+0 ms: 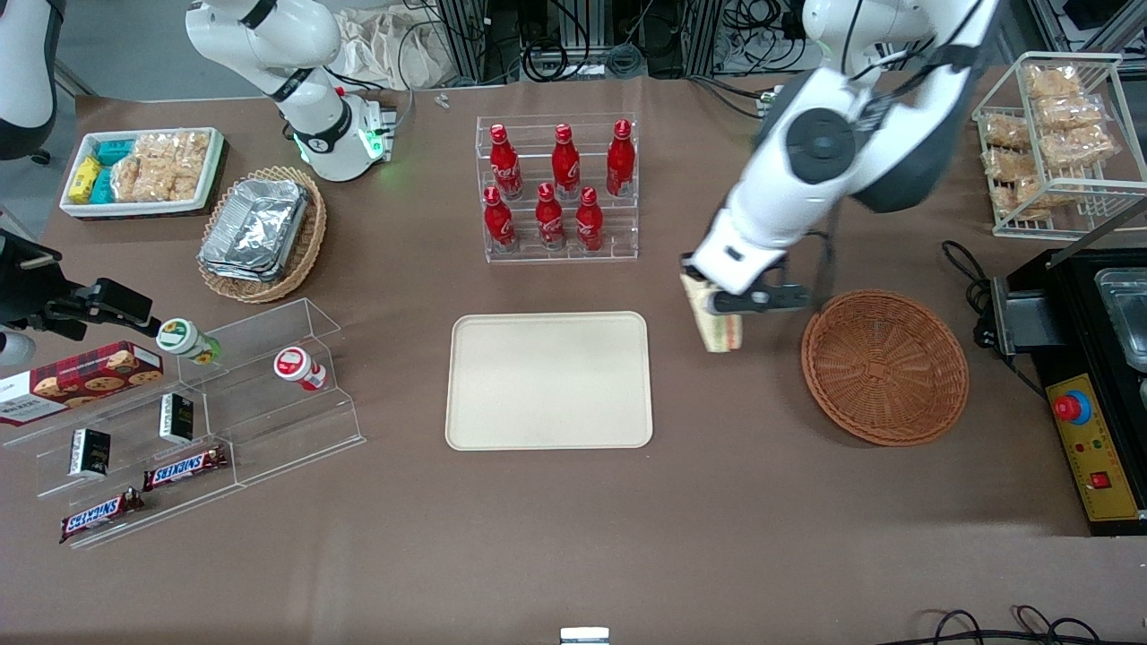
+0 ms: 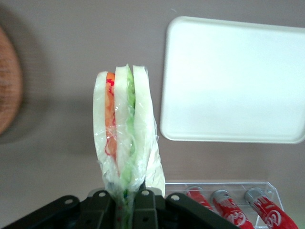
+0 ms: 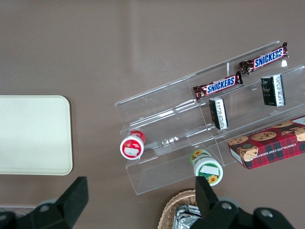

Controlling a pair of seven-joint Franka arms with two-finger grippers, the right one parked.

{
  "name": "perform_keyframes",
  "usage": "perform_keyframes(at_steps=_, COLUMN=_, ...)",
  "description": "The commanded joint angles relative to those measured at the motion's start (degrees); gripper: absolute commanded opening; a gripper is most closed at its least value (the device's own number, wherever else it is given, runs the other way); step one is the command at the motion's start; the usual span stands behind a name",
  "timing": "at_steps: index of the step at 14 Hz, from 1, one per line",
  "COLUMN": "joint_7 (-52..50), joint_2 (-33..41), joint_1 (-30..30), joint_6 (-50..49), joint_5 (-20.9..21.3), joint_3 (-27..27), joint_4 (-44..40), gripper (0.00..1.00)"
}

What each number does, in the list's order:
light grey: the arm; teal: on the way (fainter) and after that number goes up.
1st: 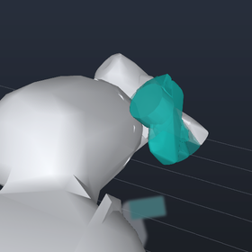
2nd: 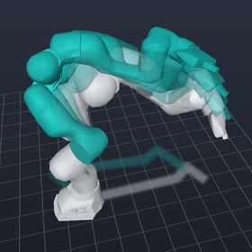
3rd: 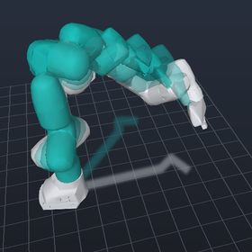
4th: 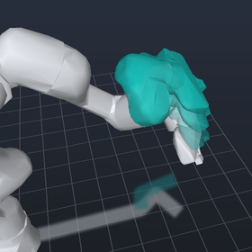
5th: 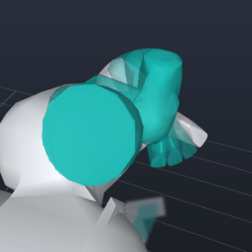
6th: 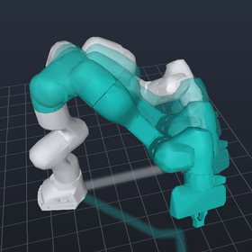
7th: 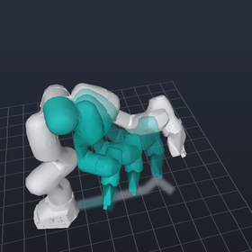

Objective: Place sandwich from basket to tray
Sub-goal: 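Lift the sandwich and carry it toward the cream tray, then lower the sandwich onto the tray and open the left gripper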

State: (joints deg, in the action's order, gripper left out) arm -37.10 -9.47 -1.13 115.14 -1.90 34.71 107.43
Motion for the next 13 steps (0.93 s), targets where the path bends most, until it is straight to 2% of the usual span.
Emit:
perform_keyframes(at_steps=1, joint_7=-2.36, joint_2=-8.95, joint_1=-5.45, joint_6=6.12, joint_5=6.79, joint_3=0.01, joint_4=-2.40, gripper=0.00)
perform_keyframes(at_steps=4, joint_7=-8.24, joint_2=-19.58, joint_1=-6.61, joint_6=10.27, joint_5=14.70, joint_3=0.09, joint_4=-6.78, gripper=0.00)
perform_keyframes(at_steps=6, joint_7=-11.49, joint_2=-24.52, joint_1=-10.02, joint_6=10.28, joint_5=20.68, joint_3=-0.26, joint_4=-9.95, gripper=0.00)
perform_keyframes(at_steps=8, joint_7=-12.39, joint_2=-26.73, joint_1=-10.21, joint_6=10.45, joint_5=22.90, joint_3=-0.26, joint_4=-10.92, gripper=0.00)
perform_keyframes(at_steps=11, joint_7=-12.39, joint_2=-29.63, joint_1=-10.30, joint_6=11.15, joint_5=23.69, joint_3=-0.26, joint_4=-11.81, gripper=0.00)
perform_keyframes(at_steps=13, joint_7=-12.47, joint_2=-30.08, joint_1=-10.56, joint_6=14.05, joint_5=26.15, joint_3=-0.35, joint_4=-11.72, gripper=0.02)
